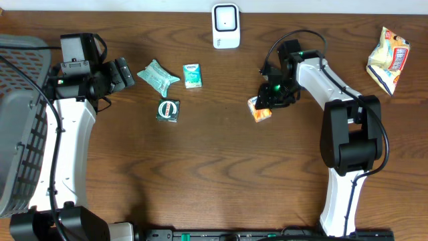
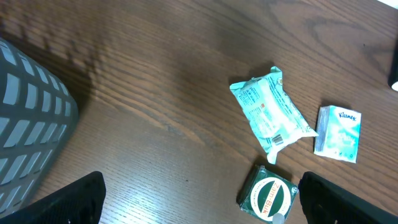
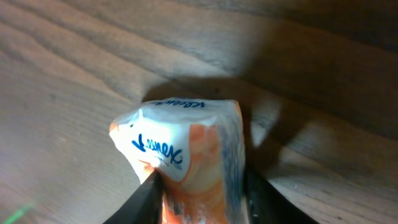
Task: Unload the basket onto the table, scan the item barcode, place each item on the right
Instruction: 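Position the right gripper over the orange pack, then grasp the orange pack with the right gripper and lift it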
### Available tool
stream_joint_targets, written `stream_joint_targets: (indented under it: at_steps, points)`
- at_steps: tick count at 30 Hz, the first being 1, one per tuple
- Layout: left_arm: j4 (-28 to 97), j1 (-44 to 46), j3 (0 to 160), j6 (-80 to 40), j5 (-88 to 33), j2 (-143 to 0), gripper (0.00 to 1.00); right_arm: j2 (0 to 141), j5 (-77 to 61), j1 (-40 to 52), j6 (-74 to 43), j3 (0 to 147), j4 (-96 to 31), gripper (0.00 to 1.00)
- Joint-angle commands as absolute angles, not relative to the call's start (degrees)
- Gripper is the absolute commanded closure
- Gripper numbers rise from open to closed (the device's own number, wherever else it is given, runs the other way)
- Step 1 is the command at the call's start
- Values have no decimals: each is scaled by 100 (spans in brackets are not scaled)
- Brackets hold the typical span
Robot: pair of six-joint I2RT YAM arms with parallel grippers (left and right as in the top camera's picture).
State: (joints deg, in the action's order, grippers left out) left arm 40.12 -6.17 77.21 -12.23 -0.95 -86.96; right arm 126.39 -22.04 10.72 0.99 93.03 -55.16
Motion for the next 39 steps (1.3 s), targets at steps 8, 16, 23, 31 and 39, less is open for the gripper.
stream_joint_targets:
  at_steps: [8, 16, 23, 31, 39]
  points:
    - [4027, -637, 7693, -1271, -58, -8729, 2, 12626, -2233, 1070, 69, 9166, -5500, 99]
    - [4027, -637, 7693, -1271, -58, -8729, 2, 12613, -3367, 954, 322, 9365, -5509, 99]
    - [4029, -637, 7693, -1271, -58, -8729, 2, 12610, -5693, 491, 1291, 9585, -5502, 99]
    - [4027, -637, 7693, -1271, -58, -8729, 2, 12608, -7931, 23, 2185, 9585, -5498, 99]
    - [4027, -637, 7693, -1271, -58, -8729, 2, 12599, -8952, -148, 2128, 9594, -5308, 99]
